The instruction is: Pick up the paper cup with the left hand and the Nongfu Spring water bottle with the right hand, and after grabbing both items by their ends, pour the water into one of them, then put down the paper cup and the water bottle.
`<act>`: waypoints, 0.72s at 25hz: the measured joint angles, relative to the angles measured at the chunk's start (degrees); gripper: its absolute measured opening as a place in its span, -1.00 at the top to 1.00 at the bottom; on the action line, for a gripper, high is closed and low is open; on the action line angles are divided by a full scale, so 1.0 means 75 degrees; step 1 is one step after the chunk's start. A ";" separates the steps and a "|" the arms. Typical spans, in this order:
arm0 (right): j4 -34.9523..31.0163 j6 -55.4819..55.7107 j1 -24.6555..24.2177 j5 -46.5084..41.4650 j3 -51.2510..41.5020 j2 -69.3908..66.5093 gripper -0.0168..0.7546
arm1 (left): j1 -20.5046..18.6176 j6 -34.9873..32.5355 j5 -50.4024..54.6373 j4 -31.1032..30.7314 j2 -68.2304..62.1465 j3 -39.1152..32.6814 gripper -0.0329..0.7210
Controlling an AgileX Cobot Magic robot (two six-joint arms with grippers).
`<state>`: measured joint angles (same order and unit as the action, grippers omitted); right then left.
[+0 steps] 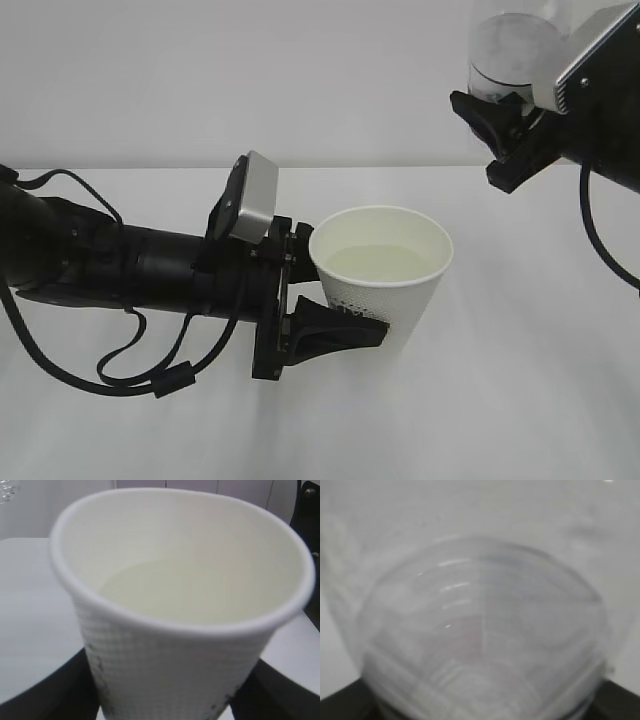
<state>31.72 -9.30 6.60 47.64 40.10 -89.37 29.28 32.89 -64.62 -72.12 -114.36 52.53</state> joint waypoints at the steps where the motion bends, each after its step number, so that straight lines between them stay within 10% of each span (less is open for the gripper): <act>1: 0.0000 0.0013 0.0000 0.0000 0.0000 0.0000 -0.35 | 0.0000 0.0000 0.0000 0.0000 0.0000 0.0000 -0.46; 18: -0.0836 0.0968 0.0000 -0.0513 0.0000 0.0000 -0.35 | 0.0000 0.0000 0.0000 0.0000 0.0000 0.0000 -0.46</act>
<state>25.45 -2.03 6.60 43.80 40.10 -89.37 29.28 32.89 -64.62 -72.12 -114.36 52.53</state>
